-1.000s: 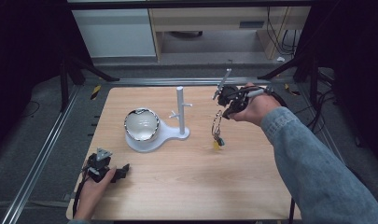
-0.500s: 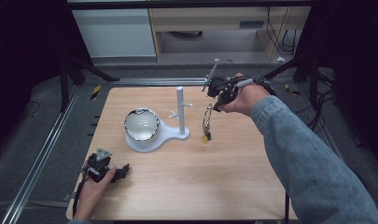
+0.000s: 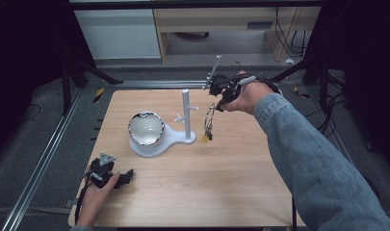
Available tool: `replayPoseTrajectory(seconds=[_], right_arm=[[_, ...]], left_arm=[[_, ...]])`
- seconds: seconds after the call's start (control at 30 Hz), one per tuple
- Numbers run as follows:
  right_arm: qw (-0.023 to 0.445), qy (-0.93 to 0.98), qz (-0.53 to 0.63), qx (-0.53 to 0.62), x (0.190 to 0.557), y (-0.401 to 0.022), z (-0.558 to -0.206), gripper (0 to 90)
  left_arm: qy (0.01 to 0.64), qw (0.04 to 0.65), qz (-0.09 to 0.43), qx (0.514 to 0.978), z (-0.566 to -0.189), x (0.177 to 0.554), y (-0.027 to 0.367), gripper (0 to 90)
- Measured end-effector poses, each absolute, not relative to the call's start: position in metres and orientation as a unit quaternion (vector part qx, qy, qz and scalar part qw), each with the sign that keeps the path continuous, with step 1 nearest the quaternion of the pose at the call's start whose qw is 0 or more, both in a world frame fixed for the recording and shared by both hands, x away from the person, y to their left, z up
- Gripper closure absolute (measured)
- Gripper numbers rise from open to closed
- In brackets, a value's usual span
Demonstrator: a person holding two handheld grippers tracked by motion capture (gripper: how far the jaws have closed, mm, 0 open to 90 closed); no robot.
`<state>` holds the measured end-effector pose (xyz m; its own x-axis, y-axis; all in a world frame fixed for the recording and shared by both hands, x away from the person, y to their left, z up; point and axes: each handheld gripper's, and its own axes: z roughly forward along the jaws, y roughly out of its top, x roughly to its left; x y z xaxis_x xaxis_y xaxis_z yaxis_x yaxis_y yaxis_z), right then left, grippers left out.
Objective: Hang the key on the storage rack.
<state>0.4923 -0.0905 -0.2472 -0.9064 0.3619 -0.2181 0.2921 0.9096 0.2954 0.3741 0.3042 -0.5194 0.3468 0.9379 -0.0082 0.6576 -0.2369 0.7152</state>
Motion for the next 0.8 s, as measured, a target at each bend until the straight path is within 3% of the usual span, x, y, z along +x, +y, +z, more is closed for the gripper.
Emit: replayPoseTrajectory(seconds=[0.8], right_arm=[[0.146,0.967,0.134,0.159,0.497,-0.074,-0.236,88.8]], left_arm=[[0.528,0.321,0.219,0.755,-0.519,0.374,0.304,0.0]])
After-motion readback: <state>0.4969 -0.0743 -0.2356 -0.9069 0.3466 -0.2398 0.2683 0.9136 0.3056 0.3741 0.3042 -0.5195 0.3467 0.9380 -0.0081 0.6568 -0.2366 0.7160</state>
